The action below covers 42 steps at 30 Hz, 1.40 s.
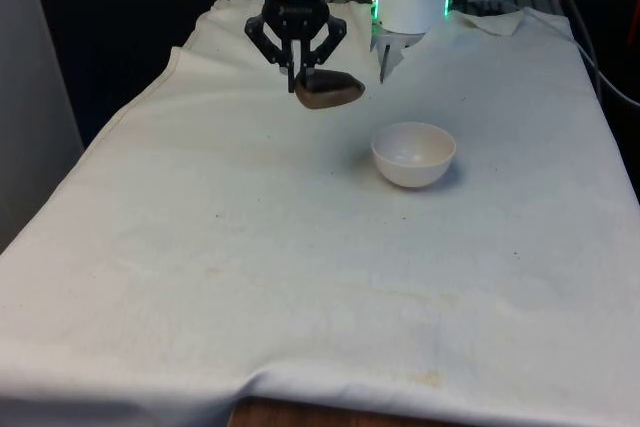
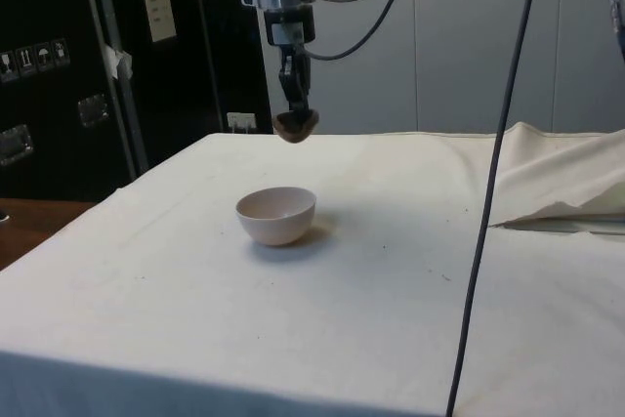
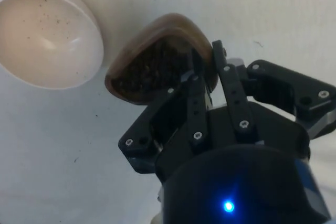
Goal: Pour the coffee beans from the cup into the bowl.
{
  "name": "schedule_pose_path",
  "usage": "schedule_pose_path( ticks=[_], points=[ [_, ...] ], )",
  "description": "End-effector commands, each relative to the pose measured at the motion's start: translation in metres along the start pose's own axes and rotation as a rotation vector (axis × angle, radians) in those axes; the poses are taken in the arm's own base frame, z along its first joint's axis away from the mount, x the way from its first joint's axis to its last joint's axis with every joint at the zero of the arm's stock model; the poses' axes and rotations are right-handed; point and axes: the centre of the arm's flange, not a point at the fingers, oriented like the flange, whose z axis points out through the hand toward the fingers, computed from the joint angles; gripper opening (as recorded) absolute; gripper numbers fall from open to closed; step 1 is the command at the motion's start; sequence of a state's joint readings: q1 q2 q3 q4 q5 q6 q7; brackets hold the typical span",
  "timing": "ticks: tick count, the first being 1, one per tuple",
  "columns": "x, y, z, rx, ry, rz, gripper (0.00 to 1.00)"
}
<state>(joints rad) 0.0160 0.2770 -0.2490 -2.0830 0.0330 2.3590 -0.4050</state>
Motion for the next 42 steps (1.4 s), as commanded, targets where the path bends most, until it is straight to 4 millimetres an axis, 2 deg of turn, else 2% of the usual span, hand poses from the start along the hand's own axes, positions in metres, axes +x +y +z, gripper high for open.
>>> schedule_pose_path(
  ticks=[1,19,42],
  points=[
    [0.0,-0.002,-0.001,-0.02,0.005,0.005,0.0],
    [0.01,-0.027,0.0,-0.072,-0.023,0.01,0.0],
    [0.018,-0.061,-0.002,-0.228,-0.02,0.019,0.0]
  ],
)
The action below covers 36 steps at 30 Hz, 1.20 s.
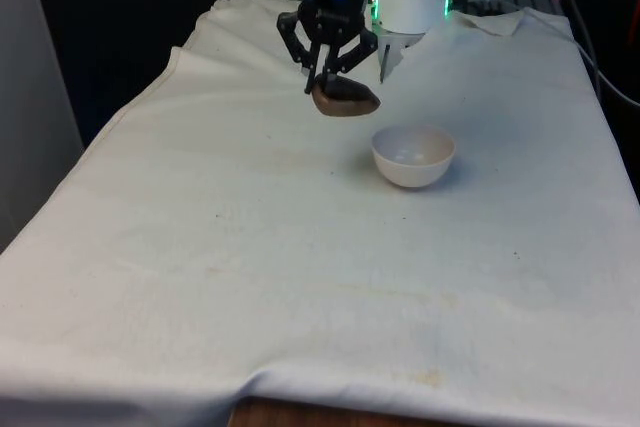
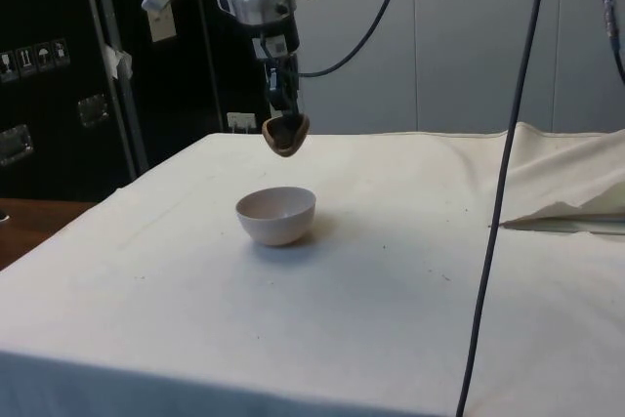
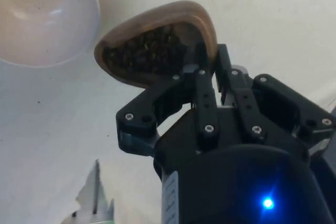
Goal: Pour the coffee beans from the cup into the bowl.
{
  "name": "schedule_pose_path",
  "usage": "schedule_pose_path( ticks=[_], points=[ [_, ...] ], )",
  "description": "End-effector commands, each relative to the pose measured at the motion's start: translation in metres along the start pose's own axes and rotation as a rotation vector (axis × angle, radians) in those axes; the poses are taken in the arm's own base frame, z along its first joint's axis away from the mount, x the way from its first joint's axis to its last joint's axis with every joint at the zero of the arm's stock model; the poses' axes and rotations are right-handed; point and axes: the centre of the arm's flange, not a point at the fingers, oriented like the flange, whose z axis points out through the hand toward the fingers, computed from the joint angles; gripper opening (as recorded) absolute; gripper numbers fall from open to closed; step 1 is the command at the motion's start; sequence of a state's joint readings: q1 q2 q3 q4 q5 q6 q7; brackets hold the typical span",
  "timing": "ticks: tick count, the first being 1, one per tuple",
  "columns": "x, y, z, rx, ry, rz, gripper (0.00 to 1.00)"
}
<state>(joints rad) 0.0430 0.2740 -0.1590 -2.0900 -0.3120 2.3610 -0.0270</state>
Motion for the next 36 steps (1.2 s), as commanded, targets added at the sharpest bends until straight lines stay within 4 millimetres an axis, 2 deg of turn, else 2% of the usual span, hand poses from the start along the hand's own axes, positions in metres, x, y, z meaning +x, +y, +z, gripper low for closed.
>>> schedule_pose_path(
  ticks=[1,12,18,20,36],
  points=[
    [-0.002,-0.003,-0.003,-0.019,0.016,0.002,0.0],
    [-0.001,-0.017,-0.003,-0.072,0.033,0.012,0.0],
    [0.0,-0.032,-0.009,-0.141,0.074,0.028,0.0],
    [0.0,-0.03,-0.006,-0.128,0.056,0.027,0.0],
    [-0.006,-0.069,-0.002,-0.231,0.096,0.049,0.0]
  ],
)
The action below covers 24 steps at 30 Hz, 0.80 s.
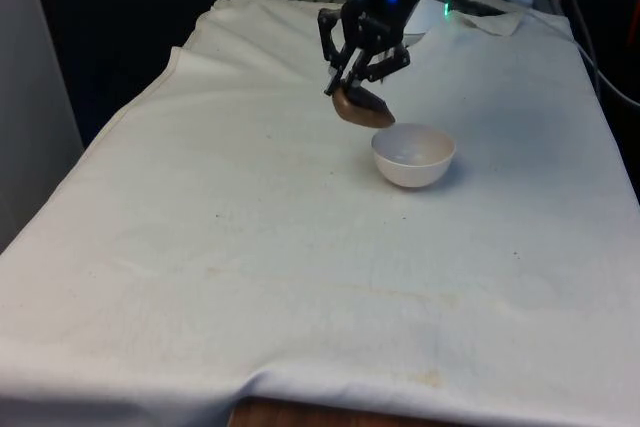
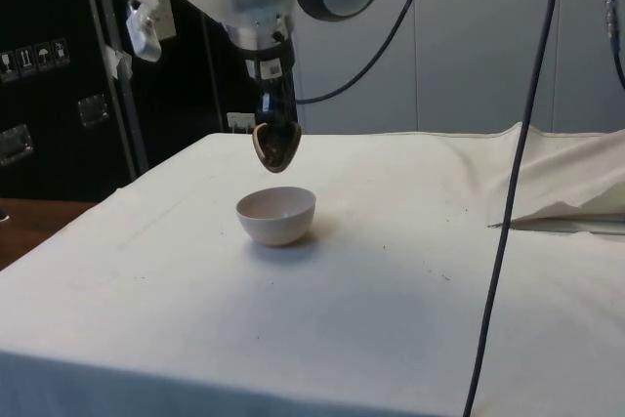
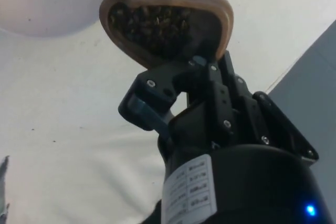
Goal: Pour the coffee beans from the cup into the bowl.
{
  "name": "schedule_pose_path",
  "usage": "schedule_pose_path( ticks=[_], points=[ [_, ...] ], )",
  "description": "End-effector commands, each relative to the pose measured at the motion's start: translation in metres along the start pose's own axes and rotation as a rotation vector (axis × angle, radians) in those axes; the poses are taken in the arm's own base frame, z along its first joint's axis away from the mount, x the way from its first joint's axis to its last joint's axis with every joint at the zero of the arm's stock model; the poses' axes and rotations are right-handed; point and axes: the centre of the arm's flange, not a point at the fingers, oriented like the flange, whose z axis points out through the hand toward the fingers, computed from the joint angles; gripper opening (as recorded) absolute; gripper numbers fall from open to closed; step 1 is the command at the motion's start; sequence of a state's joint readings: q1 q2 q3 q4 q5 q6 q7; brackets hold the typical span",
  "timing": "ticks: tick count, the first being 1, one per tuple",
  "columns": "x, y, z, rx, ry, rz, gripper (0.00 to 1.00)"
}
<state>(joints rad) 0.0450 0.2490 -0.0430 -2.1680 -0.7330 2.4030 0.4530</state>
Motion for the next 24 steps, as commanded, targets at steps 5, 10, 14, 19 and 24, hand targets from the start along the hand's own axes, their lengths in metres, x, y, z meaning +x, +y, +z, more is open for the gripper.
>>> schedule_pose_path(
  ticks=[5,10,14,19,24],
  points=[
    [-0.005,-0.007,-0.007,-0.041,0.024,0.004,0.0],
    [-0.01,-0.015,-0.011,-0.062,0.039,0.007,0.0],
    [-0.014,-0.023,-0.016,-0.078,0.052,0.008,0.0],
    [-0.015,-0.032,-0.019,-0.099,0.05,0.003,0.0],
    [-0.012,-0.038,-0.022,-0.113,0.042,-0.001,0.0]
  ],
)
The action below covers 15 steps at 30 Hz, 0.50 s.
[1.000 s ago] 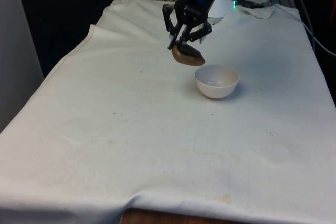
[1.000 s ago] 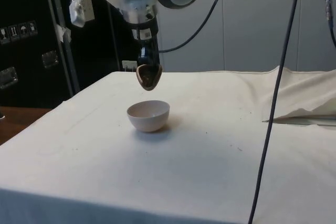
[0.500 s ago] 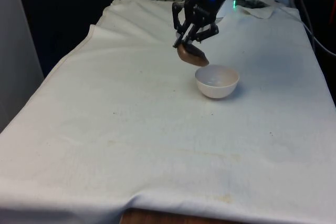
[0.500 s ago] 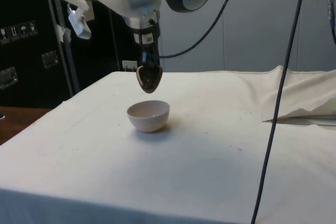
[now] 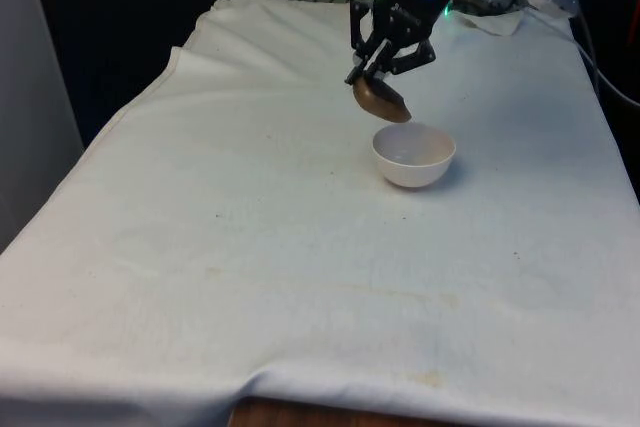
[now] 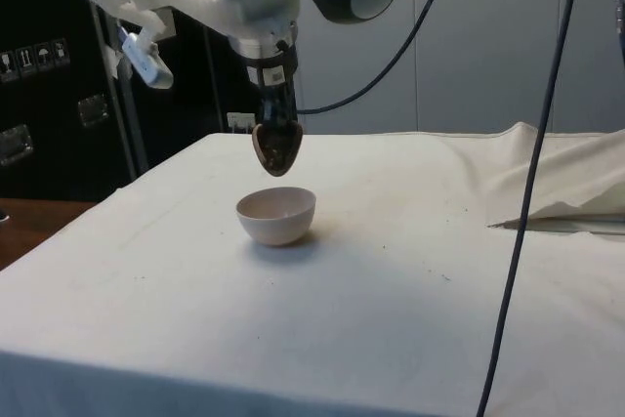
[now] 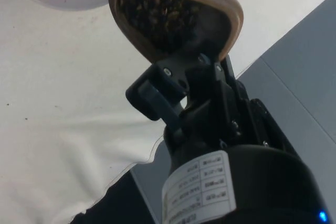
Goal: Pour the coffee beans from the cup into the bowl.
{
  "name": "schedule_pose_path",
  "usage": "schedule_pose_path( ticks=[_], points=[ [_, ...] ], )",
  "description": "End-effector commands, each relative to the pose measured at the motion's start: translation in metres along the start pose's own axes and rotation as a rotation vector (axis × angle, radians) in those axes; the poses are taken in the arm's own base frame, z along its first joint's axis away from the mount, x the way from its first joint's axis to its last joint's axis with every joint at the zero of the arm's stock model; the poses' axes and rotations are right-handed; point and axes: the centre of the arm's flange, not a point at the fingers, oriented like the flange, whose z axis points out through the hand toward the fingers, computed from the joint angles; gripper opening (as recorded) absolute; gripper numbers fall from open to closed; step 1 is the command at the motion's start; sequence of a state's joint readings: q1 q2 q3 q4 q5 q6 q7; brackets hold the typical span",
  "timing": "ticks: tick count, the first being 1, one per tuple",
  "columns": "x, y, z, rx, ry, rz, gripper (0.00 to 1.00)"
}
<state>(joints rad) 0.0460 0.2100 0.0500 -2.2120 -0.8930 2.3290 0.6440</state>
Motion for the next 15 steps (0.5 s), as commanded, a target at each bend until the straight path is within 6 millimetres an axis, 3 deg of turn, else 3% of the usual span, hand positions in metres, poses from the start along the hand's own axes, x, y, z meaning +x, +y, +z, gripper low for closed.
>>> schedule_pose_path(
  ticks=[1,15],
  points=[
    [0.002,0.0,0.0,-0.009,0.002,0.001,0.0],
    [0.003,-0.013,-0.019,-0.076,0.004,0.001,0.0]
  ],
)
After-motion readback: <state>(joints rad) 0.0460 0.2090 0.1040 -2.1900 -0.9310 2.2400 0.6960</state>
